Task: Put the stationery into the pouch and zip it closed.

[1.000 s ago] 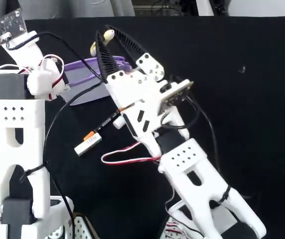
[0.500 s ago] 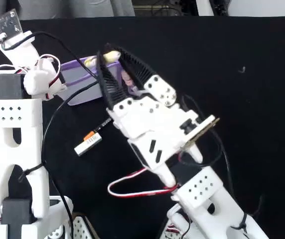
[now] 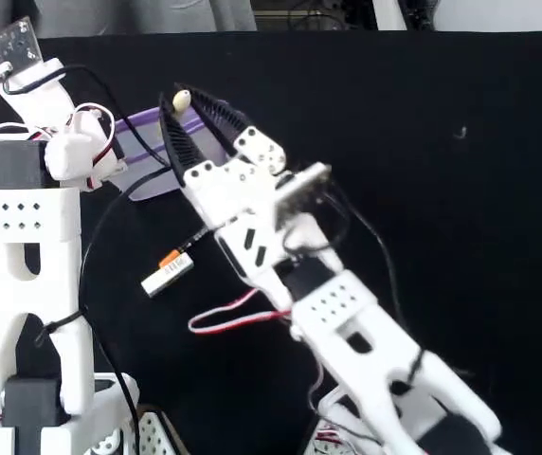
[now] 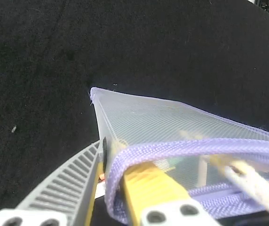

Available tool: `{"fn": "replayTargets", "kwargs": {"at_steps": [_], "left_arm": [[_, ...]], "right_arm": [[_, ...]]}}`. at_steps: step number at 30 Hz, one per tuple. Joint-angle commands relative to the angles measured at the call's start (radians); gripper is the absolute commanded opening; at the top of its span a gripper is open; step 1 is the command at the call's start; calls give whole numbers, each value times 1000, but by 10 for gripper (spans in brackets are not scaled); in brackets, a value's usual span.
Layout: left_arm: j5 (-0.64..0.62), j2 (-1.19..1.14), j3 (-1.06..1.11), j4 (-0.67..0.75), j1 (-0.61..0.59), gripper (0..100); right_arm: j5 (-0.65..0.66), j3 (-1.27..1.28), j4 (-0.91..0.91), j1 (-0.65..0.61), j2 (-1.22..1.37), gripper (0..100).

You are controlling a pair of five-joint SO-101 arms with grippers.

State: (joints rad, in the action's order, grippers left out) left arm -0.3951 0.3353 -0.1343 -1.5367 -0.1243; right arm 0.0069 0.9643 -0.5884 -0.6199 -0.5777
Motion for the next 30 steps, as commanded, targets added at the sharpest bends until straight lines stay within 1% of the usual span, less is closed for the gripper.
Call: {"fn": "replayTargets", "kwargs": {"at_steps": [1,3,5,9,11,13,16,20,24,27,30], "left_arm": [[-8,15,-5,14,-13,29],[-8,15,-5,14,-15,29],[-8,15,-5,14,-15,29],[-8,14,-5,15,-15,29],[-8,12,-5,17,-15,29],[-8,11,-5,17,-15,29],[-8,9,-5,18,-15,29],[-8,8,-5,20,-25,29],[-8,8,-7,21,-64,29],[-8,6,-4,38,-82,29],[-8,14,35,77,-101,29]], "right_arm": [[5,-10,-58,23,102,16],[5,-10,-71,21,116,17],[5,-10,-69,20,113,47],[11,-2,-57,15,64,194],[75,-4,-9,-5,22,227],[157,-4,54,-34,-38,224],[229,-4,155,-71,-153,223],[259,-41,361,-74,-344,223],[259,-127,657,-71,-515,223],[259,-206,867,-71,-579,223],[259,-277,1063,-61,-587,223]]}}
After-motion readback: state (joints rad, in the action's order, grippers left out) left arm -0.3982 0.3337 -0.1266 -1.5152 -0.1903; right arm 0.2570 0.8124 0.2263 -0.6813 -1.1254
